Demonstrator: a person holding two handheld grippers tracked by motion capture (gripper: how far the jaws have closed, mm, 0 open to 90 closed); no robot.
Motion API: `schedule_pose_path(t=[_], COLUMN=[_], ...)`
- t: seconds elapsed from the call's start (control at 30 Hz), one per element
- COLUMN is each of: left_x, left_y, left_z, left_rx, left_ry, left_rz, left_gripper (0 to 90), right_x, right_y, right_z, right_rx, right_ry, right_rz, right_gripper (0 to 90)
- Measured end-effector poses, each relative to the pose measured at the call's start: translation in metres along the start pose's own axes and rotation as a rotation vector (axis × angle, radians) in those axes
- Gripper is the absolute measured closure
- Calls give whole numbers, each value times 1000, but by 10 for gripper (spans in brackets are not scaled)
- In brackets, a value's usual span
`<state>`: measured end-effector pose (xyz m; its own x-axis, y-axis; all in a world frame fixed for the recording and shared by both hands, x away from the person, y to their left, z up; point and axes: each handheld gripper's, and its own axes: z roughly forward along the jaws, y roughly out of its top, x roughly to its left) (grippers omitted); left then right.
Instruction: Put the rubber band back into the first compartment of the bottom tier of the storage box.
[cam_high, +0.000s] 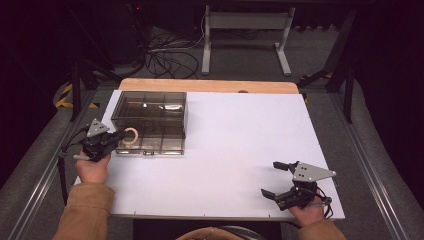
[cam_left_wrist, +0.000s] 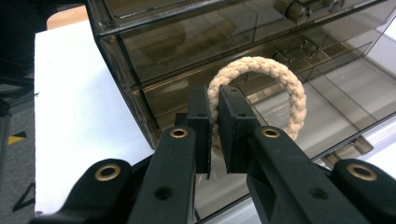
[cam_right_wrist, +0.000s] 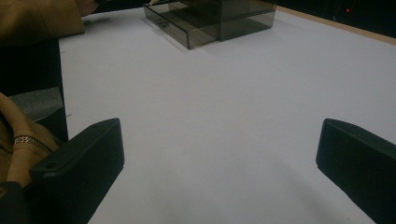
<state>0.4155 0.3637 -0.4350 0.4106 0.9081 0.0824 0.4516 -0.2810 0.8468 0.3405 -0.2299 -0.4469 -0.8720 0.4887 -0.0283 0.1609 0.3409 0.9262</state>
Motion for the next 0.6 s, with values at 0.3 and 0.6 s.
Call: schedule_pose_path(t=[0.3, 0.6], left_x=[5, 6], left_y=[-9, -11], left_z=[3, 3], left_rx=[1, -4], left_ry=[17, 17], left_rz=[-19, -19], left_gripper=[834, 833], right_x=[0, 0], right_y=[0, 0], right_z=[0, 0], right_rx=[-1, -2], right_ry=[3, 3], right_rz=[1, 4], right_gripper=[18, 18])
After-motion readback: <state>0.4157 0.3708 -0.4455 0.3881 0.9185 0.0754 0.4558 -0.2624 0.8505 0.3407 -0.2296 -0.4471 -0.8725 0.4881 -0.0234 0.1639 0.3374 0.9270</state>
